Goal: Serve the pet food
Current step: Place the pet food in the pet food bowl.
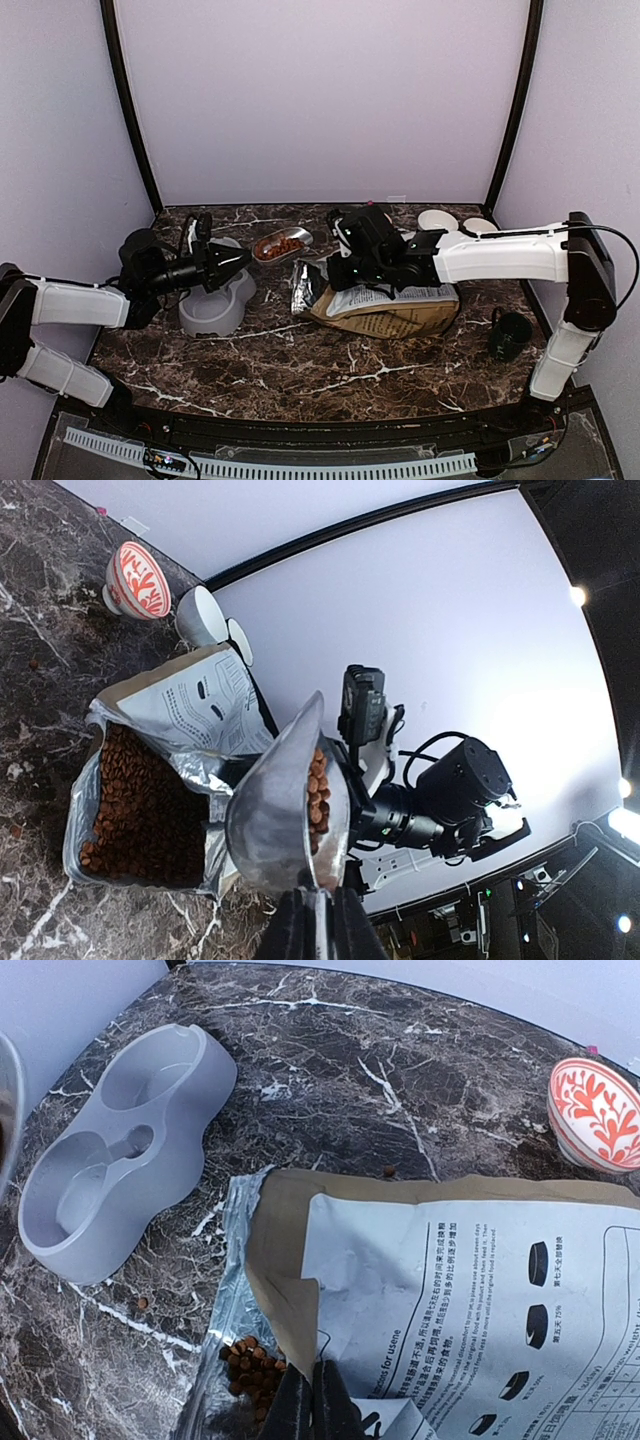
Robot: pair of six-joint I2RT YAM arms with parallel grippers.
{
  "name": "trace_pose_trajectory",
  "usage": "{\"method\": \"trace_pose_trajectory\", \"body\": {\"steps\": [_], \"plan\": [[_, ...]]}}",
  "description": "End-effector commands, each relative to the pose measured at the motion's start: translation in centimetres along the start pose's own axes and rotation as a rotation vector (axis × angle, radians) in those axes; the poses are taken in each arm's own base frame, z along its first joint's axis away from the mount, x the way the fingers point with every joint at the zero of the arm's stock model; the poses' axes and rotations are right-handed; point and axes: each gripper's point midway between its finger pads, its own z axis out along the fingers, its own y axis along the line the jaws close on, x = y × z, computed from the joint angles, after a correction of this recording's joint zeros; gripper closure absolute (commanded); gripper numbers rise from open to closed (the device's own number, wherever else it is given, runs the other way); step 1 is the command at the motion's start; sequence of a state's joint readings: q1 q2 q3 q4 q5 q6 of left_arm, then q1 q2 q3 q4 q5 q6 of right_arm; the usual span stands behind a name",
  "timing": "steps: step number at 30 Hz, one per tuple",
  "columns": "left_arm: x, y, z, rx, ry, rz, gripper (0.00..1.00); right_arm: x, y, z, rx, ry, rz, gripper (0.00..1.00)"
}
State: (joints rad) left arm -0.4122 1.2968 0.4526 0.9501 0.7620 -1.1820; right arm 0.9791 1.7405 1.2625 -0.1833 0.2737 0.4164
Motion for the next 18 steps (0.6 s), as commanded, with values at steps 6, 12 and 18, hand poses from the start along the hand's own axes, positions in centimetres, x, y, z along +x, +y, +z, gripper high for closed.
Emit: {"method": "trace_pose_trajectory", "body": {"steps": [6, 12, 18], "plan": [[-2.0, -2.2, 0.4, 0.053, -0.042, 0.022, 1.00, -2.0, -1.6, -1.0, 0.019, -0.074, 0.021, 1.00], [-2.0, -2.1, 0.5, 0.036, -0.035, 0.029, 1.00, -2.0, -1.8, -0.8, 0.012, -0.075, 0.023, 1.00], [-2.9, -1.9, -0.2, -0.038, -0.096, 0.060, 1.00, -1.7, -2.0, -1.0, 0.014, -0.073, 0.022, 1.00]]}}
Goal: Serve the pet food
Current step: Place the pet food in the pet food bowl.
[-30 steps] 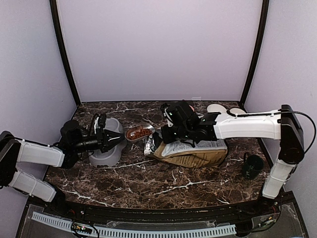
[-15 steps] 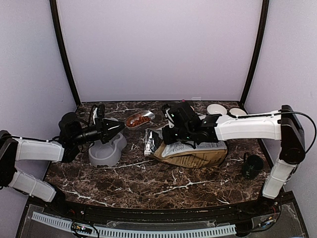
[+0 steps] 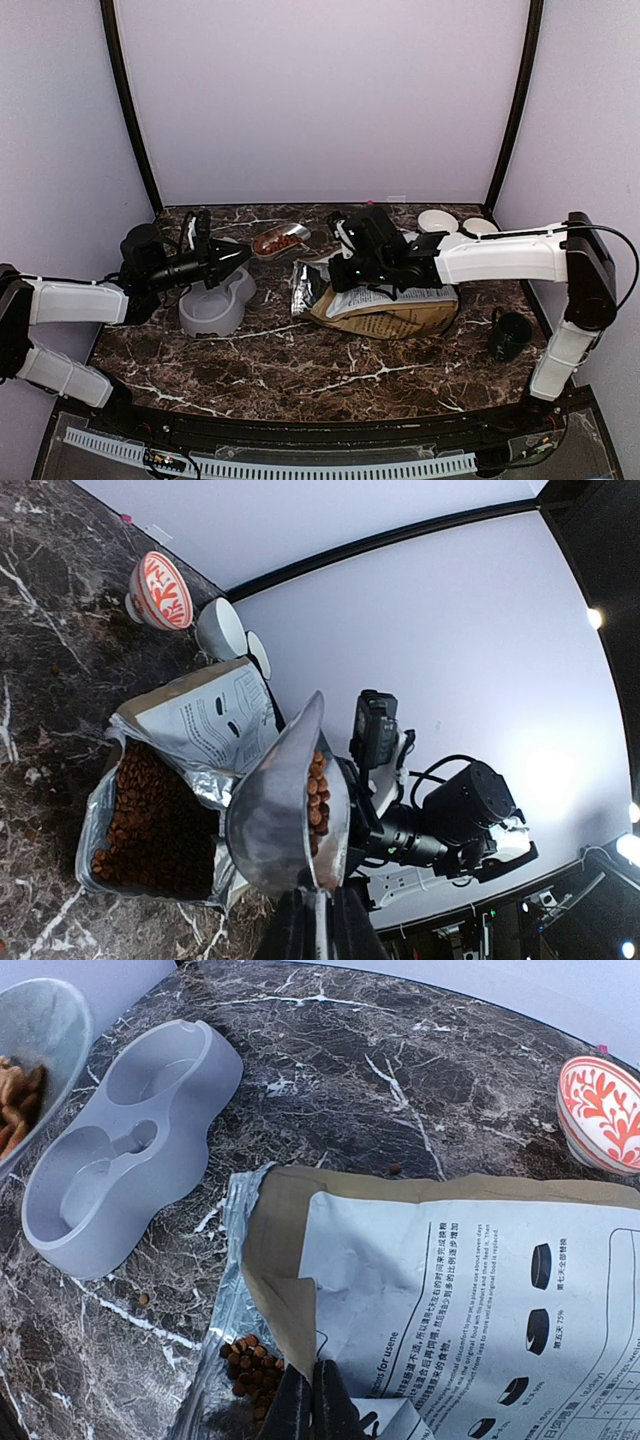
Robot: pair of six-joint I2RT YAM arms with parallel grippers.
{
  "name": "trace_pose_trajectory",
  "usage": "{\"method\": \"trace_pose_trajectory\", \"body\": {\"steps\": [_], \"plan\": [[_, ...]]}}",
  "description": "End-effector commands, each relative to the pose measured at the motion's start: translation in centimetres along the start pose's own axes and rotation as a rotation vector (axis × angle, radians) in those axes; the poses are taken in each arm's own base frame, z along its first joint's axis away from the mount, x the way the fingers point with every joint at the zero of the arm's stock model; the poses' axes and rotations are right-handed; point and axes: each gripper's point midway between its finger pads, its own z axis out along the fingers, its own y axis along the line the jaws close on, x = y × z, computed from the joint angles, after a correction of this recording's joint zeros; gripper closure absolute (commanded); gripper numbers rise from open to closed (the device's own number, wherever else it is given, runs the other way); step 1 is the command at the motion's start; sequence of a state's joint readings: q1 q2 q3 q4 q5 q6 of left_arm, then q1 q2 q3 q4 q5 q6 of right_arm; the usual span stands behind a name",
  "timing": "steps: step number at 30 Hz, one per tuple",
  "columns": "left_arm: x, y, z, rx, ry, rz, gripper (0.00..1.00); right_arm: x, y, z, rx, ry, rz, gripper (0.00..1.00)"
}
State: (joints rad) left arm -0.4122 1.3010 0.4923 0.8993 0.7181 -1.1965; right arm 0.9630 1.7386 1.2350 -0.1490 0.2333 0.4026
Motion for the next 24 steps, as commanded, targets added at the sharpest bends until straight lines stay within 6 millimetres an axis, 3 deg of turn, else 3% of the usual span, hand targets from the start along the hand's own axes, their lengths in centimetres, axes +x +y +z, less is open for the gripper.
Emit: {"method": "trace_pose_trajectory", "body": {"steps": [1, 10, 24], "plan": [[-1.8, -2.0, -0.8, -0.023, -0.068, 0.093, 1.00, -2.0, -1.9, -1.4, 0.043, -0.076, 0.025, 1.00], [-3.5, -0.3, -3.9, -0.109, -0.150, 0.084, 1.00, -1.8, -1.9, -1.8, 0.039, -0.078, 0.028, 1.00], [-7.3, 3.3, -10.6, -0.259, -0.312, 0.081, 1.00, -1.5, -2.2, -2.2, 0.041, -0.082, 0.043, 1.00]]}}
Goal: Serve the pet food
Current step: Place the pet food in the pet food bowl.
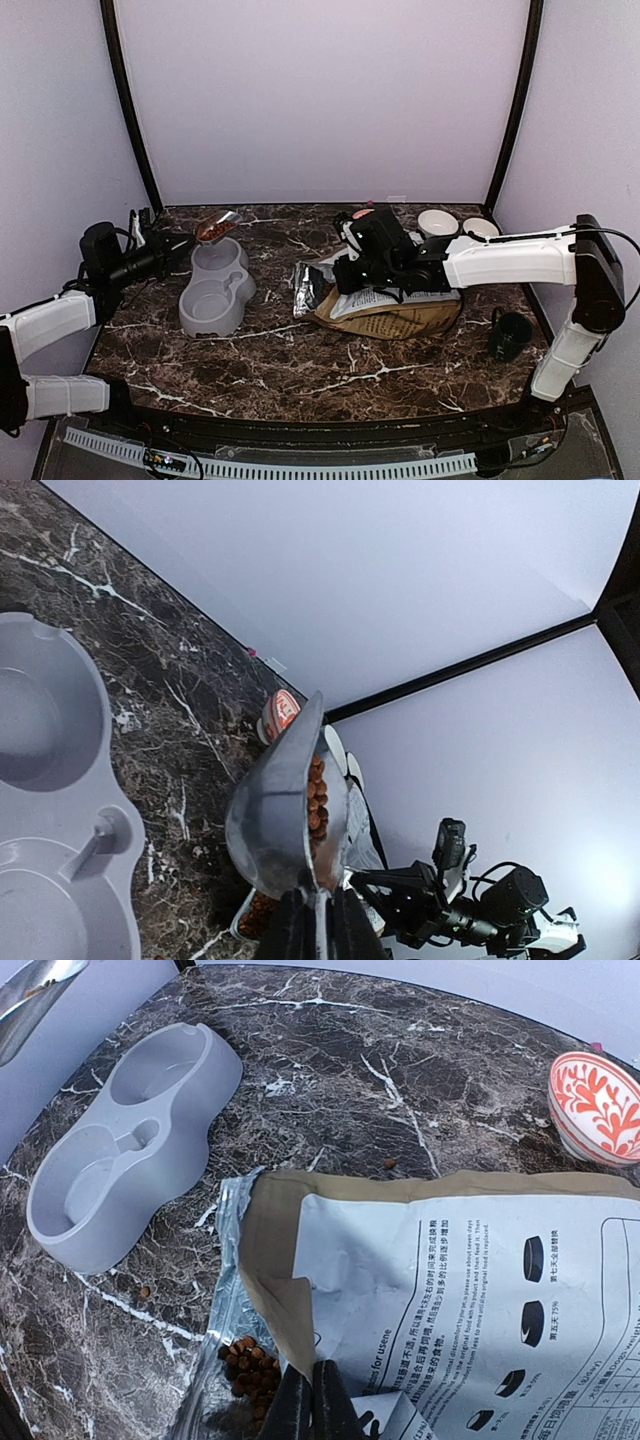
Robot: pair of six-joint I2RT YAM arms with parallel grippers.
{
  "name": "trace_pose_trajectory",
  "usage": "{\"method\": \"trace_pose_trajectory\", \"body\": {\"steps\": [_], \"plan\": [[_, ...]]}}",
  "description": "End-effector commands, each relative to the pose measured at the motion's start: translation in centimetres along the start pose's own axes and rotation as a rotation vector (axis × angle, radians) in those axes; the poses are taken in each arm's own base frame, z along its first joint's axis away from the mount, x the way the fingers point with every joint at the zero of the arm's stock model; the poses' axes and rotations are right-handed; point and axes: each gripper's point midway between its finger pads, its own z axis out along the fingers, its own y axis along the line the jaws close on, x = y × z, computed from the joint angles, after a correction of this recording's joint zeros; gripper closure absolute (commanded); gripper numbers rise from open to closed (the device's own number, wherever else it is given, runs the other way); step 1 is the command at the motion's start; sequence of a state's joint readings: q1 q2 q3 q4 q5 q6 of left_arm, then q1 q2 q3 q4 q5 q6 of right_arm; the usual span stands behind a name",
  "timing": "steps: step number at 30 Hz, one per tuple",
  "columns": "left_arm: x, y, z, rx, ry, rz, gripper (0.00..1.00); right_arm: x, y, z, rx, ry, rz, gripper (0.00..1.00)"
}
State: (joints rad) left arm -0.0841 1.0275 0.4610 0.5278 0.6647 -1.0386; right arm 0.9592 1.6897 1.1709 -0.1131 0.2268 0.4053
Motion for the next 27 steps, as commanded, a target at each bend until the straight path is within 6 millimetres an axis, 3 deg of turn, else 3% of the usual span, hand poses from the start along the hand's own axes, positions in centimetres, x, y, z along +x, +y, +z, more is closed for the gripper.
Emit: {"method": "trace_pose_trajectory", "body": {"steps": [1, 16, 27], "plan": [[-0.7, 1.0, -1.3, -0.022, -0.015, 0.025, 1.00, -2.0, -1.7, -1.3, 0.052, -0.065, 0.031, 1.00], [-2.6, 4.5, -2.9, -0.107, -0.076, -0.003, 1.00, -1.1, -2.0, -0.5, 0.066, -0.041, 0.009, 1.00], [-2.8, 6.0, -3.4, -0.126, -0.071, -0.027, 1.00, -1.1, -1.9, -0.2, 0.067, -0.034, -0.003, 1.00]]}}
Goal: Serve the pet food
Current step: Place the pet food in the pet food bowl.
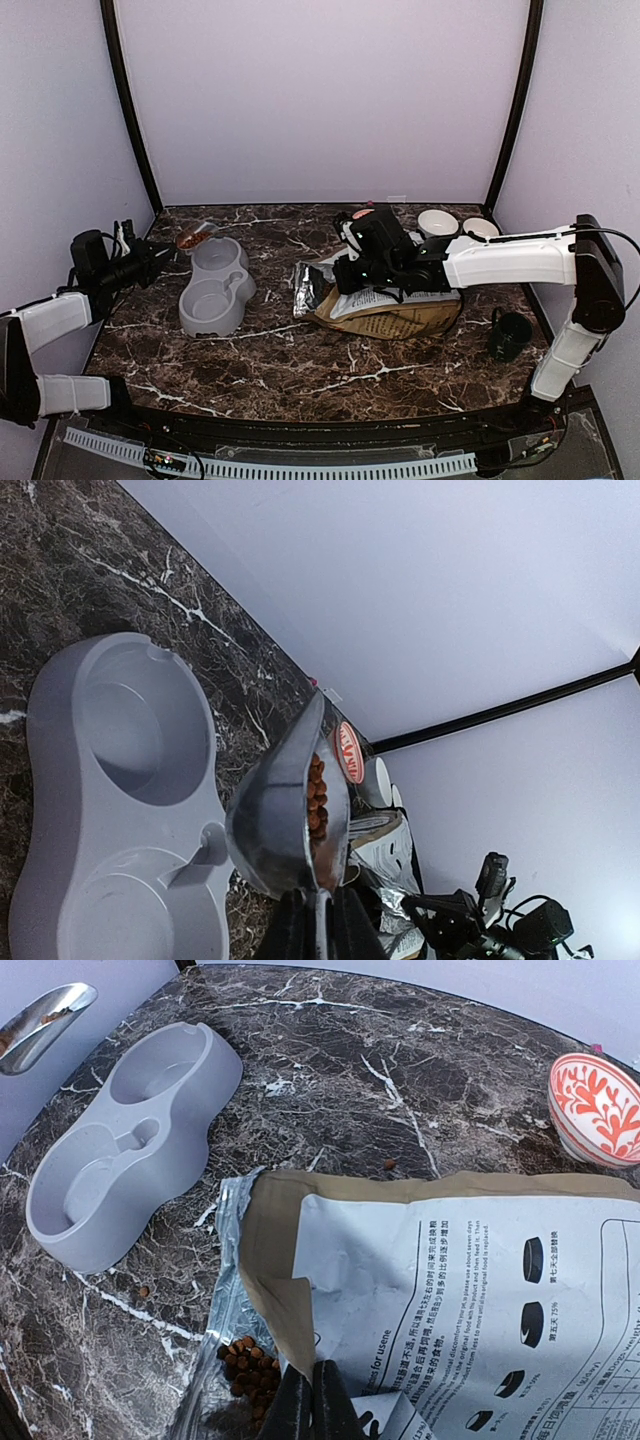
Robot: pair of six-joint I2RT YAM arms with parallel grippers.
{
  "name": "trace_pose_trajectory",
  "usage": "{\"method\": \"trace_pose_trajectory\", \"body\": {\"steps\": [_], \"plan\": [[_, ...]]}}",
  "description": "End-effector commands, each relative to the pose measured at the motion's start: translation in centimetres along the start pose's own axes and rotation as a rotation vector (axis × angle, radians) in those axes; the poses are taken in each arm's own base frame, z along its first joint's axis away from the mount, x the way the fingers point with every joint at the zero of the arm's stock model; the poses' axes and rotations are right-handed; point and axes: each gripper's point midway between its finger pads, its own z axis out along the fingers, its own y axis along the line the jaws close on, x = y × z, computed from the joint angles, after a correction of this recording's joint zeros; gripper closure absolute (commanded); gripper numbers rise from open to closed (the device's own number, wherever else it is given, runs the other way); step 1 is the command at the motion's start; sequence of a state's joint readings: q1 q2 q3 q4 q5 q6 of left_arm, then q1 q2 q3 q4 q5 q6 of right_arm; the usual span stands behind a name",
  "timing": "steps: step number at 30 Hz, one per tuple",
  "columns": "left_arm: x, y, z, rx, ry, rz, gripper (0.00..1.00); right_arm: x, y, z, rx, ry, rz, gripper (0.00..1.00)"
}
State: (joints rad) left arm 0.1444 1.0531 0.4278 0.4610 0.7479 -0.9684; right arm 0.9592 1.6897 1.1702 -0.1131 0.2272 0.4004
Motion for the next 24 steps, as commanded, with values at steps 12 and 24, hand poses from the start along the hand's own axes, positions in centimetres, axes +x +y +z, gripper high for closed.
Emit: {"method": "trace_pose_trajectory", "body": {"steps": [12, 24], "plan": [[0.2, 1.7, -0.2, -0.042, 0.010, 0.016, 1.00, -1.0, -1.9, -0.1, 0.069, -0.032, -0.001, 1.00], [-0.2, 2.5, -0.3, -0.104, -0.001, 0.047, 1.00, -1.2, -2.0, 0.0, 0.072, -0.031, -0.005, 1.00]]}}
